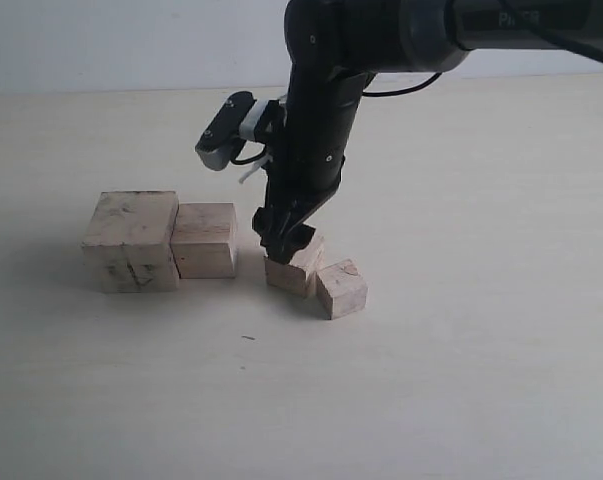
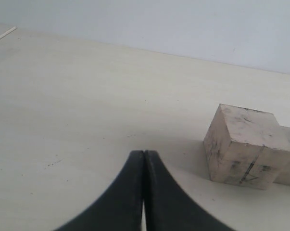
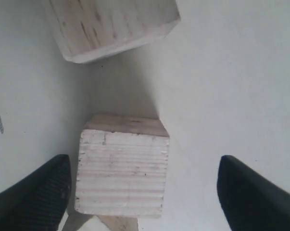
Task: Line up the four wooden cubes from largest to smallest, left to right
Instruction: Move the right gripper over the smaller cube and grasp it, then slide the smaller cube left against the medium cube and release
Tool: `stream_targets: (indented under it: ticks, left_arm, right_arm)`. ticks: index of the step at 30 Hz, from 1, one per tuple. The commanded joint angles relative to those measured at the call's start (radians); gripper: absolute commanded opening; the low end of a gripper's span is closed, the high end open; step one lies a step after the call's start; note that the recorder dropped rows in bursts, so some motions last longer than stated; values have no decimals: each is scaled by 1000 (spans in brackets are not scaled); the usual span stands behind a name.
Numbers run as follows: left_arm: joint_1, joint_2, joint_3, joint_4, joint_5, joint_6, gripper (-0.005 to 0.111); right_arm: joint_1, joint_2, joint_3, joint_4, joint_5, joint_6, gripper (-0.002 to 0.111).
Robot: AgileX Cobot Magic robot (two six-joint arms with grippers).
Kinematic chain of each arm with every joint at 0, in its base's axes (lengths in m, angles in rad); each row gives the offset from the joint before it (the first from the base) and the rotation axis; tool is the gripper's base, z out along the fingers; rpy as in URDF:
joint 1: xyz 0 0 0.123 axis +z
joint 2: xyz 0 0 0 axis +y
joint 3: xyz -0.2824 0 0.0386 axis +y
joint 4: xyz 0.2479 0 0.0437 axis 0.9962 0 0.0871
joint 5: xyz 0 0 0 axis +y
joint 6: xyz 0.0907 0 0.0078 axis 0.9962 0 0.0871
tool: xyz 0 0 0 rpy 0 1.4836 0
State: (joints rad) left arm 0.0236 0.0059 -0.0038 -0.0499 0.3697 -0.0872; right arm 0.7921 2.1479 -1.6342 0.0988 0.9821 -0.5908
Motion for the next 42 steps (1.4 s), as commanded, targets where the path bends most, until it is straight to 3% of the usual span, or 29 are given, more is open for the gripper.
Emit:
stream_targets:
  ticks: [1,9,12,15,19,20,28,35,42]
  left_arm:
    - [-6,-6,4,-2,-5,4,0]
    - [-6,-6,4,-2,-5,4,0]
    - [-6,-6,4,-2,-5,4,0]
    - [-6,-6,4,-2,-5,4,0]
    - [-6,-6,4,-2,-5,4,0]
    - [-6,-6,4,-2,-5,4,0]
    - [-6,-6,4,-2,-5,4,0]
    - [-6,-6,4,-2,-5,4,0]
    - [-6,-6,4,-2,-5,4,0]
  right_arm:
    - [-3,29,4,-8,-8,0,78]
    - [-3,52,4,-5,-6,41,78]
    - [-3,52,4,-5,1,53,71]
    - [-3,52,4,-5,19,53,48]
    - [-3,52,4,-27,28,53,6]
    - [-3,52,2,-33,20,50,0]
    - [-1,63,2,-30,-59,-257,0]
    - [-1,99,2,-21,-98,-318,0]
    - [-1,107,2,156,-98,-517,0]
